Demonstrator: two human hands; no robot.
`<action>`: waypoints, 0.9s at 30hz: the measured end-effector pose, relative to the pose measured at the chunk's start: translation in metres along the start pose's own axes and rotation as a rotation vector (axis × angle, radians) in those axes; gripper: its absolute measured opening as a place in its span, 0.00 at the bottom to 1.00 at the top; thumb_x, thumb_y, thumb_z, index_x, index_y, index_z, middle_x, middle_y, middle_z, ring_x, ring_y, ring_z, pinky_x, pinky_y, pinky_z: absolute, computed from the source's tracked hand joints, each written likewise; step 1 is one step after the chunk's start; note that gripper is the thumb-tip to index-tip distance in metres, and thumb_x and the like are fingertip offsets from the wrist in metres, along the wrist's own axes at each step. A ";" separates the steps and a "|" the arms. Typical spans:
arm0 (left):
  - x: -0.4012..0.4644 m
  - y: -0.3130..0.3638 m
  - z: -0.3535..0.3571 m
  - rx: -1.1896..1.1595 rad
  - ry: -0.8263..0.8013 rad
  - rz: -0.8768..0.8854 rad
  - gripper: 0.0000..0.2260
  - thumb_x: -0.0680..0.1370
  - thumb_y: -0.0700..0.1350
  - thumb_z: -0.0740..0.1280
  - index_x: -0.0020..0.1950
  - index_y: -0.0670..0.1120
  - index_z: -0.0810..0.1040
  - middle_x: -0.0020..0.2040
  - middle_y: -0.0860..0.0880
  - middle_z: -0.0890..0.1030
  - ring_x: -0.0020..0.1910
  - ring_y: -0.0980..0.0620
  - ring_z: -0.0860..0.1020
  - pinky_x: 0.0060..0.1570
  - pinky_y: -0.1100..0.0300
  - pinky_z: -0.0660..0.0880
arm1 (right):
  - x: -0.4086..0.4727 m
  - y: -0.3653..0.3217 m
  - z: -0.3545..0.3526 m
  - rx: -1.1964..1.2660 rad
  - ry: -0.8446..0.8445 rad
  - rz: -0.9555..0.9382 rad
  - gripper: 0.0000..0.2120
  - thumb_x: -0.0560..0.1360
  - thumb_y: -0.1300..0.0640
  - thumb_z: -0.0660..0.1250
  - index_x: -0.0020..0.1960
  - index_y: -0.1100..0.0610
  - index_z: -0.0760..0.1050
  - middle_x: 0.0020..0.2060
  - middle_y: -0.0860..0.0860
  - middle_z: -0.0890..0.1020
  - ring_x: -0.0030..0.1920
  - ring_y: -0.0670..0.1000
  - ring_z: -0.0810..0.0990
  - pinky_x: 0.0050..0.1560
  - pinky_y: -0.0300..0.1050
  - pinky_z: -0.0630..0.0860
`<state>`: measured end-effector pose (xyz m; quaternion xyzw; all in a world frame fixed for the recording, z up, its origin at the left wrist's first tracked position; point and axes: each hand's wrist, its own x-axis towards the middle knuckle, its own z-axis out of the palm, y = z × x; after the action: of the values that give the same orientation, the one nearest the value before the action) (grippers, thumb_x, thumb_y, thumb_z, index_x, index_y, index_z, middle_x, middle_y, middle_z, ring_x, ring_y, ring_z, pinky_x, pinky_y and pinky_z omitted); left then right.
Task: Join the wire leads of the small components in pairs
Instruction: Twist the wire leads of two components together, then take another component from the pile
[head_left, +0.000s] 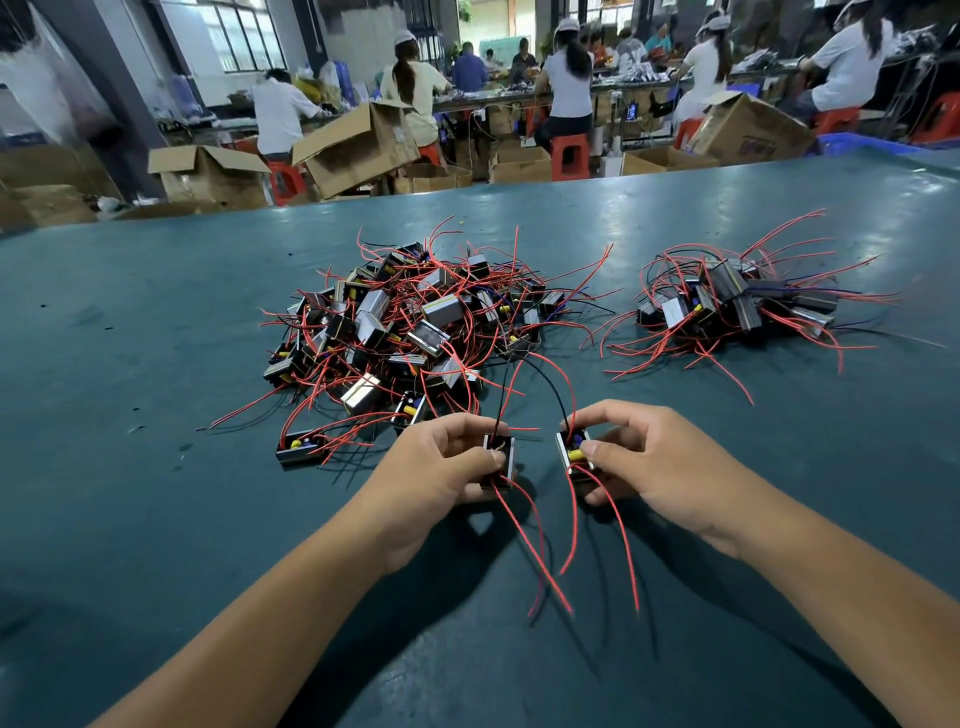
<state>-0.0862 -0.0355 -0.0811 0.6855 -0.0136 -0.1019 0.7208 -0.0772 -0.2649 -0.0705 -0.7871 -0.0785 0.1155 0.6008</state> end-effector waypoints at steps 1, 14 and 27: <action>0.001 0.000 -0.002 0.070 0.025 0.022 0.09 0.78 0.33 0.69 0.52 0.46 0.84 0.42 0.46 0.84 0.41 0.51 0.84 0.42 0.61 0.80 | 0.001 0.001 -0.003 -0.101 0.045 -0.017 0.09 0.80 0.60 0.66 0.51 0.47 0.80 0.39 0.52 0.85 0.35 0.56 0.85 0.43 0.49 0.82; 0.000 0.020 -0.033 0.978 -0.077 0.117 0.11 0.79 0.50 0.71 0.60 0.57 0.82 0.50 0.56 0.79 0.47 0.59 0.77 0.50 0.62 0.74 | 0.001 -0.009 -0.032 -0.729 0.040 -0.097 0.09 0.79 0.54 0.66 0.47 0.40 0.79 0.42 0.37 0.81 0.42 0.33 0.77 0.40 0.25 0.69; -0.011 0.026 -0.030 1.202 0.000 0.215 0.15 0.72 0.58 0.75 0.51 0.56 0.74 0.46 0.58 0.76 0.42 0.64 0.73 0.38 0.67 0.66 | -0.024 -0.045 -0.002 -0.888 0.209 -0.231 0.17 0.76 0.50 0.70 0.64 0.49 0.73 0.58 0.44 0.79 0.60 0.46 0.77 0.61 0.43 0.73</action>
<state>-0.0885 -0.0028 -0.0559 0.9670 -0.1378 -0.0033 0.2140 -0.0994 -0.2613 -0.0241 -0.9615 -0.1466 -0.0767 0.2194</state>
